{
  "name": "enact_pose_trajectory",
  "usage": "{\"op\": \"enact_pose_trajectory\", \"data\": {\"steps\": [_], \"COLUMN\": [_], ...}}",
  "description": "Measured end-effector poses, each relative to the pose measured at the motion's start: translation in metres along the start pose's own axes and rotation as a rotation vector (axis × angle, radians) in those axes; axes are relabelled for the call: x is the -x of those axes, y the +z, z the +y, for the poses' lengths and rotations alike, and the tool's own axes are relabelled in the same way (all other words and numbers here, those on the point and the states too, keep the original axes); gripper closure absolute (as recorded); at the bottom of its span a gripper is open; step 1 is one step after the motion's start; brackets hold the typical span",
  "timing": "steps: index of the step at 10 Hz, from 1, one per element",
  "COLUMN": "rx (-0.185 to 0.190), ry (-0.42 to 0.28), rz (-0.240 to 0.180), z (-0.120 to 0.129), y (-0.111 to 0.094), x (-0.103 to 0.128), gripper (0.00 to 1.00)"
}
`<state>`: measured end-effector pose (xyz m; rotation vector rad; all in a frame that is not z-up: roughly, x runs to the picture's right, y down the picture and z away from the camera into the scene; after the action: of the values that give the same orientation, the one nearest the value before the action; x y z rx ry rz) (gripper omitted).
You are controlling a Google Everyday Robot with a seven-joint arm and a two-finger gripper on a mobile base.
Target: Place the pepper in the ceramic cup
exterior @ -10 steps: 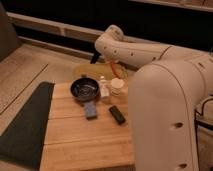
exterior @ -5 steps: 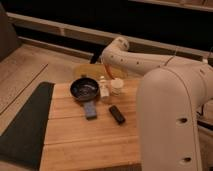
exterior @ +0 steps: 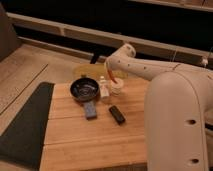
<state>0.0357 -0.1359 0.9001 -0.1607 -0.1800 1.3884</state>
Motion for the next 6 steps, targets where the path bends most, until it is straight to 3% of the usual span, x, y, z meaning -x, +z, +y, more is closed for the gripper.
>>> {"op": "enact_pose_trajectory", "data": {"steps": [6], "rx": [0.055], "ry": [0.023], "rz": [-0.002], "z": [-0.012], "y": [0.001], "x": [-0.015], "gripper": [1.0]}}
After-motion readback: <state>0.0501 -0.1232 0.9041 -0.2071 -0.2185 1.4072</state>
